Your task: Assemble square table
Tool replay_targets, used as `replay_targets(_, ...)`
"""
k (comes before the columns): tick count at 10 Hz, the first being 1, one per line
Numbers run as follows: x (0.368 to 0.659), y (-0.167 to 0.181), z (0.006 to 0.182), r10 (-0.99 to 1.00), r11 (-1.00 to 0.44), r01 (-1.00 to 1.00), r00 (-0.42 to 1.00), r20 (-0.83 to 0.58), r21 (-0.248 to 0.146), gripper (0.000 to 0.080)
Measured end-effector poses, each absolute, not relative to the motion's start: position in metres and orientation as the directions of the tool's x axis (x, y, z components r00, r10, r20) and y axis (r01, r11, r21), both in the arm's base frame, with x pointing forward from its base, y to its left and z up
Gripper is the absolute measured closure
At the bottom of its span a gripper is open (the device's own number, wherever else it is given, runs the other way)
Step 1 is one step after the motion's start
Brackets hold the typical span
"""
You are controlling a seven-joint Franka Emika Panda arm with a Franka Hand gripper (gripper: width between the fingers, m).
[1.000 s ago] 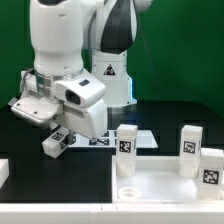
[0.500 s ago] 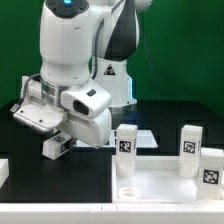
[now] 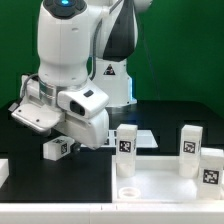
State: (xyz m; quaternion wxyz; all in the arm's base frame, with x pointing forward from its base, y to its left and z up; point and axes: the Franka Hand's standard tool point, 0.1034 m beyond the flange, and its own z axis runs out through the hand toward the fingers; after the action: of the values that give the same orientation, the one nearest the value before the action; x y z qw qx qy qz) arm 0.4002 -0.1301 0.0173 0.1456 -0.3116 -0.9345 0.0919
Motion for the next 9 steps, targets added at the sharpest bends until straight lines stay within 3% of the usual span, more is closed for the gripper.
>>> replay_targets(2,0.408,-0.143,0.048,0.712,0.697,0.669,-0.687,0.142,-0.257,0.0151)
replay_targets(4,0.409,-0.142,0.055,0.802,0.592,0.752,-0.586,0.116,-0.288,0.0151)
replay_targets(9,0.415,-0.142,0.057,0.962,0.262,0.92,-0.275,-0.003,-0.292,0.0151)
